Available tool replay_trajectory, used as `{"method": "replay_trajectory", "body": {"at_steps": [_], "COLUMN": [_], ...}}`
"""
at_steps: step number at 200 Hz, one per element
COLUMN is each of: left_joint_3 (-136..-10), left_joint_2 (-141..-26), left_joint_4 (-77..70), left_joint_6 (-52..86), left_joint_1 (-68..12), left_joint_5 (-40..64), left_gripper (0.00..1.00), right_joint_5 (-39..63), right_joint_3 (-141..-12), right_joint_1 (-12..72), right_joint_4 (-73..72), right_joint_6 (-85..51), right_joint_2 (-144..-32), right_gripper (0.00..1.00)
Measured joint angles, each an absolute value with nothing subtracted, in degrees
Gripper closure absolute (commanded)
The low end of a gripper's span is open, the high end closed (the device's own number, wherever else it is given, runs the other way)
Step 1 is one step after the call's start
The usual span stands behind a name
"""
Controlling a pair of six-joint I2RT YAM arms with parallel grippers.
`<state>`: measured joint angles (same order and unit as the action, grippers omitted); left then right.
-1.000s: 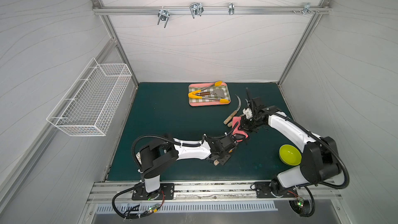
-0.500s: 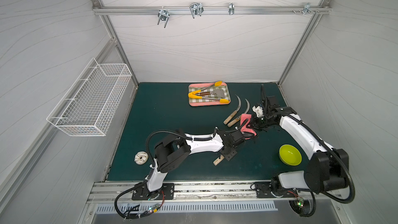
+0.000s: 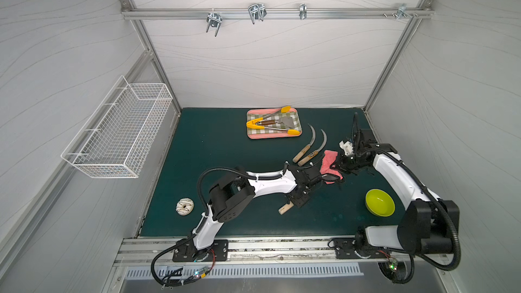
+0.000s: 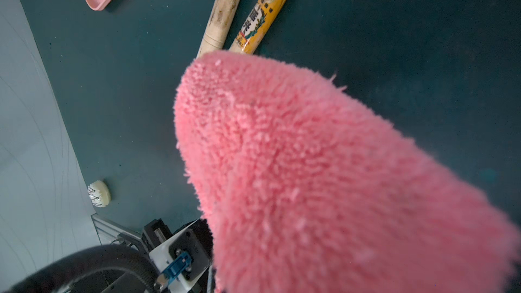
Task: Wipe small sickles with rags
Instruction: Pick up the small sickle from the center of the board.
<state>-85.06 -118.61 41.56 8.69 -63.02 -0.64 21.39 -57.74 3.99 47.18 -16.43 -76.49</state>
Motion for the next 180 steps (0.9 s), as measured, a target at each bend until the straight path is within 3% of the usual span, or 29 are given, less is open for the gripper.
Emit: {"method": "replay_trajectory", "body": {"at_steps": [63, 104, 144, 180], "left_joint_3": [-83.4, -76.1, -68.7, -61.2], "left_joint_2": [-117.3, -106.0, -94.0, -91.0], "left_joint_4": [40.3, 35.2, 22.1, 8.6], "left_joint_6": [9.3, 13.7, 22.4, 32.8], "left_joint_1": [-62.4, -57.5, -49.1, -44.3], "left_joint_5": [-0.1, 5.3, 14.2, 22.2], "left_gripper": [1.00, 1.00, 1.00, 1.00], "right_joint_5": [20.9, 21.5, 22.5, 21.6], "right_joint_3": [-57.8, -58.1, -58.2, -59.8], "right_joint_1": [1.7, 1.7, 2.6, 8.1], "right_joint_4": [46.9, 46.8, 46.7, 46.3], "right_joint_6": [-15.9, -14.9, -13.3, -12.2], "right_joint_2": [-76.5, -76.5, -76.5, -76.6], "right_gripper": [0.92, 0.92, 0.92, 0.93]}}
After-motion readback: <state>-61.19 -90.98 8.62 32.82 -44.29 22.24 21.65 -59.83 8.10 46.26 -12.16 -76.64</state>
